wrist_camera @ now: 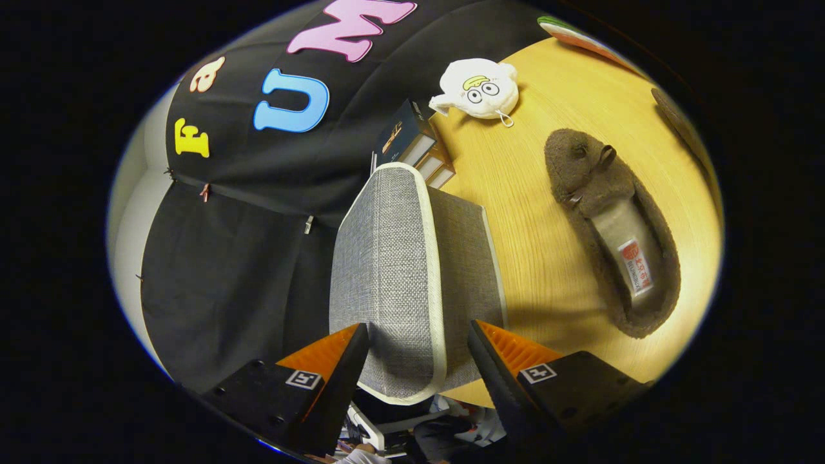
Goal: Open the storage box then place both shoes into the box .Put the left shoe in first, then the right shoe, with the right side of both shoes facing outward in a uniform manner.
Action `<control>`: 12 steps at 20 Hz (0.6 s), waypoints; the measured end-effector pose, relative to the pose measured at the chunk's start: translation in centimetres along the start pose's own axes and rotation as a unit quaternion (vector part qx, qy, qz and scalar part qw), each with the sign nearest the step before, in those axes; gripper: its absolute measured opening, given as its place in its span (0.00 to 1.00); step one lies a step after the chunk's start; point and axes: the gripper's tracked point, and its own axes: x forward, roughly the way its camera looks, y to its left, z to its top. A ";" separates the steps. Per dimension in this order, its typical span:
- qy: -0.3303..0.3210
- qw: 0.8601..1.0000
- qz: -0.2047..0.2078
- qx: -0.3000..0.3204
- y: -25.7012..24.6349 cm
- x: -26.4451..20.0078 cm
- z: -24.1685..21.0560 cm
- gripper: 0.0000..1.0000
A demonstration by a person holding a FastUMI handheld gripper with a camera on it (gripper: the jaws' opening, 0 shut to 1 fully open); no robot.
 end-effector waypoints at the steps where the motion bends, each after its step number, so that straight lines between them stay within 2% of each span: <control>1: 0.003 1.000 0.005 0.005 0.2 0.0 0.1 0.92; 2: 0.008 1.000 0.007 0.010 0.4 0.2 -0.1 0.81; 3: 0.015 1.000 0.009 0.014 0.4 0.3 -0.2 0.74; 4: 0.022 1.000 0.010 0.016 0.4 0.3 -0.4 0.69; 7: 0.039 0.998 0.016 0.044 0.2 0.0 -0.4 0.62; 10: 0.048 0.995 0.026 0.079 0.4 0.1 -0.6 0.36; 12: 0.063 0.993 0.038 0.094 0.8 -0.1 -0.9 0.31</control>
